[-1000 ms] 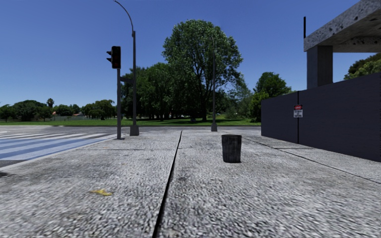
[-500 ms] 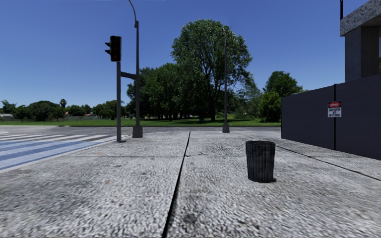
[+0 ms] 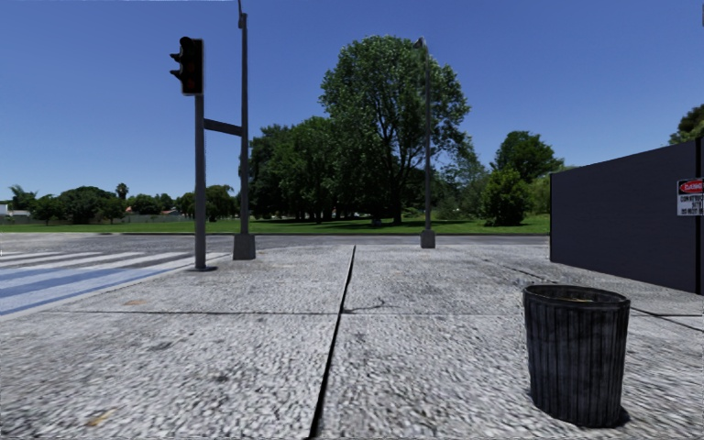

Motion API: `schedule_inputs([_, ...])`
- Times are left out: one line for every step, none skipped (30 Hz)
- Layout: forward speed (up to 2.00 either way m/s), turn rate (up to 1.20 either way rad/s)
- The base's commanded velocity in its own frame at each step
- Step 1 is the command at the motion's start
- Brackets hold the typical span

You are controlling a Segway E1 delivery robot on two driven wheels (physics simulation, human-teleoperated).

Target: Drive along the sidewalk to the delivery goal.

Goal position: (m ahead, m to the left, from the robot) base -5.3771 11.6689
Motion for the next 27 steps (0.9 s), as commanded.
schedule_inputs([2.0,0.51])
schedule_inputs([2.0,0.52])
schedule_inputs([2.0,0.53])
schedule_inputs([2.0,0.53])
schedule_inputs([2.0,0.53])
schedule_inputs([2.0,0.54])
schedule_inputs([2.0,0.54])
schedule_inputs([2.0,0.53])
schedule_inputs([2.0,0.53])
schedule_inputs([2.0,0.53])
schedule_inputs([2.0,0.53])
schedule_inputs([2.0,0.53])
schedule_inputs([2.0,0.53])
schedule_inputs([2.0,0.56])
schedule_inputs([2.0,0.59])
schedule_inputs([2.0,0.64])
schedule_inputs([2.0,0.72])
schedule_inputs([2.0,0.74])
schedule_inputs([2.0,0.74])
schedule_inputs([2.0,0.75])
schedule_inputs([2.0,0.75])
schedule_inputs([2.0,0.75])
schedule_inputs([2.0,0.75])
schedule_inputs([2.0,0.75])
schedule_inputs([2.0,0.75])
schedule_inputs([2.0,0.75])
schedule_inputs([2.0,0.75])
